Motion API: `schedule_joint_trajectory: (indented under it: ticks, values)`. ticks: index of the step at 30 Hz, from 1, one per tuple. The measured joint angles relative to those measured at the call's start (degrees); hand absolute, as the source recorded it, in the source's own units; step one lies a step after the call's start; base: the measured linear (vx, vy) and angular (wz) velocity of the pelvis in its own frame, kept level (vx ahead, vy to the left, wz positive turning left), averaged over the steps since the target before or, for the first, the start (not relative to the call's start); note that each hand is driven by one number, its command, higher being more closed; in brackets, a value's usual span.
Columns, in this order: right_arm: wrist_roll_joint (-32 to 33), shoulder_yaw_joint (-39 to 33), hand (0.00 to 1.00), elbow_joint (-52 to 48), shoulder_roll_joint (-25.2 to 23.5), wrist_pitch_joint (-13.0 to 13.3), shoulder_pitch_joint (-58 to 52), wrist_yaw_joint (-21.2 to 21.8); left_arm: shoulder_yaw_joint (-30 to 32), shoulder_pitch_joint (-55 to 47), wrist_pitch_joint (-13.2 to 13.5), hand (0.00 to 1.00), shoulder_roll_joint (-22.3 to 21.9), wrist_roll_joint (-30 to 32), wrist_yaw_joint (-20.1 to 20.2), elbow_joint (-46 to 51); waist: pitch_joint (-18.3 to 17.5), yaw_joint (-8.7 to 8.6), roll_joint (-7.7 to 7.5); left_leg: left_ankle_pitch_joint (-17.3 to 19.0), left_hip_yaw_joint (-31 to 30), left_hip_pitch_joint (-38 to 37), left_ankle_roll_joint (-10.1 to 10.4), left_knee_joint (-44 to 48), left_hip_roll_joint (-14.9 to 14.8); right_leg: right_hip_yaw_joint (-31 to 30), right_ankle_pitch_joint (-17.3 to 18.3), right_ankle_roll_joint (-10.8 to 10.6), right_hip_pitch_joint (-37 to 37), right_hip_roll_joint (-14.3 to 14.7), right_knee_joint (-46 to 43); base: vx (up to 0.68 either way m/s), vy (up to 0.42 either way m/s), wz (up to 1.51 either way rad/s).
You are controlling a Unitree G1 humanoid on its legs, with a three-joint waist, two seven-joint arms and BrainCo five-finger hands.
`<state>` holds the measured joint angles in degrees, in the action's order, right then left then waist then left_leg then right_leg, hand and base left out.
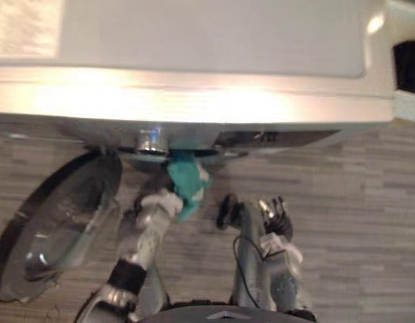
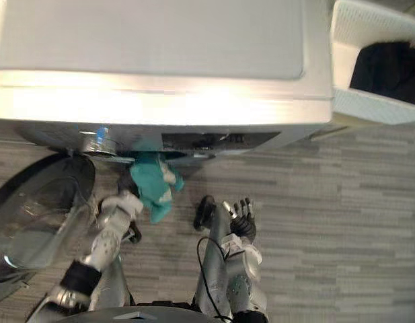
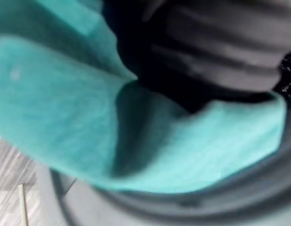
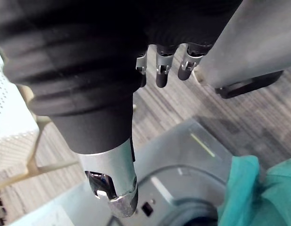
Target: Pick up the laundry basket with both hands and put the clothes into the washing machine.
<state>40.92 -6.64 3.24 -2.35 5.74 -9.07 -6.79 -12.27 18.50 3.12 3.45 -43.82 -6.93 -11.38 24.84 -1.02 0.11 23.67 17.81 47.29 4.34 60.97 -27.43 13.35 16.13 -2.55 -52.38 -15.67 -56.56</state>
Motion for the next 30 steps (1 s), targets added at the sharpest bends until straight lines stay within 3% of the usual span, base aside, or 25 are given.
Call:
schedule_joint_trajectory:
  ticks: [5, 9, 14, 15, 21, 23, 24, 27, 28, 29, 30]
  values:
    - [2.4, -0.3, 0.0, -2.75, -0.64, 1.97, 0.19, 0.04, 7.96, 23.76, 2.52, 1.0, 11.18, -5.17, -3.37, -10.08, 1.68, -1.97, -1.08, 0.92, -0.94, 10.86, 0.25, 5.7, -4.58, -0.98, -1.54, 1.53, -10.98, 3.5, -2.09, -0.06, -0.05, -0.44]
    - [4.09, -0.33, 0.0, -4.56, -1.12, 3.1, 0.2, 0.05, 9.4, 38.94, 2.61, 1.0, 17.87, -8.61, -4.13, -19.09, 1.95, -2.88, -1.48, 1.17, -0.98, 16.35, 0.02, 7.95, -6.87, -1.38, -2.87, 1.91, -16.62, 5.16, -2.52, 0.0, -0.023, -0.34]
    - [6.24, -0.55, 0.0, -4.5, -1.15, 4.65, 0.09, 0.12, 9.24, 53.13, 3.1, 1.0, 22.54, -15.97, -3.77, -25.44, 2.07, -4.16, -1.73, 1.42, -0.81, 20.2, 0.05, 9.06, -8.44, -1.56, -3.54, 2.18, -20.77, 6.56, -2.52, 0.01, -0.018, -0.21]
    - [6.57, -1.26, 0.0, -4.49, -1.16, 4.8, 0.01, 0.09, 7.44, 55.25, 2.94, 1.0, 23.27, -16.89, -4.31, -25.76, 2.14, -3.52, -1.97, 1.41, -0.73, 21.08, 0.05, 9.15, -8.56, -1.59, -3.98, 2.42, -21.81, 6.68, -2.6, -0.02, -0.035, -0.11]
    - [8.99, -2.84, 0.0, -3.36, -1.11, 5.28, -1.25, 0.67, 0.92, 63.26, 4.25, 1.0, 28.5, -16.72, -5.41, -25.53, 2.64, -3.55, -4.0, 1.48, -0.64, 24.28, -0.36, 11.31, -9.33, -2.5, -5.52, 2.94, -25.21, 7.17, -2.98, -0.07, -0.014, -0.1]
    - [9.15, -3.36, 0.0, -2.04, -1.05, 5.27, -2.16, 0.79, -1.05, 64.1, 4.78, 1.0, 30.11, -12.39, -6.7, -25.52, 2.49, -4.26, -4.88, 1.72, -0.73, 24.77, -0.88, 12.23, -9.36, -3.06, -5.93, 2.94, -25.79, 7.24, -3.25, -0.11, 0.003, -0.07]
    - [9.33, -3.39, 0.0, -2.26, -0.88, 5.34, -4.42, 0.84, -4.99, 65.18, 4.46, 1.0, 31.5, 0.39, -12.24, -25.32, 2.34, -4.48, -5.18, 1.91, -0.68, 25.62, -1.18, 12.64, -9.35, -3.29, -6.13, 3.23, -26.58, 7.22, -3.06, -0.09, 0.006, -0.06]
    - [9.38, -3.34, 0.0, -2.41, -0.81, 6.36, -6.58, 1.23, -10.09, 65.09, 1.16, 1.0, 33.21, 19.3, -22.11, -22.69, 2.09, -4.67, -5.53, 2.15, -0.75, 26.21, -1.52, 13.06, -9.35, -3.29, -6.39, 3.07, -27.02, 7.13, -2.99, -0.07, 0.004, -0.06]
    - [9.58, -2.73, 0.0, -2.44, -0.45, 7.94, -7.45, 1.81, -13.37, 64.88, -3.45, 1.0, 35.29, 39.13, -28.81, -21.33, 1.19, -5.04, -6.08, 2.11, -0.92, 27.09, -1.56, 13.16, -9.37, -3.26, -6.82, 3.09, -27.72, 7.08, -2.78, -0.05, 0.013, -0.08]
    - [10.28, -2.72, 0.0, -2.74, -0.44, 9.36, -7.73, 2.52, -15.58, 64.99, -6.11, 1.0, 36.67, 50.27, -32.36, -20.23, 0.87, -5.44, -6.1, 1.91, -1.86, 28.25, -1.66, 13.34, -9.42, -2.82, -7.26, 3.14, -27.89, 7.15, -2.49, -0.05, 0.014, -0.08]
    - [10.55, -2.73, 0.0, -2.95, -0.44, 9.97, -7.75, 2.61, -16.32, 65.03, -7.08, 1.0, 37.25, 53.8, -33.13, -19.56, 0.82, -5.5, -6.04, 1.8, -2.13, 28.66, -1.7, 13.45, -9.47, -2.56, -7.55, 2.96, -28.03, 7.16, -2.43, -0.05, 0.008, -0.05]
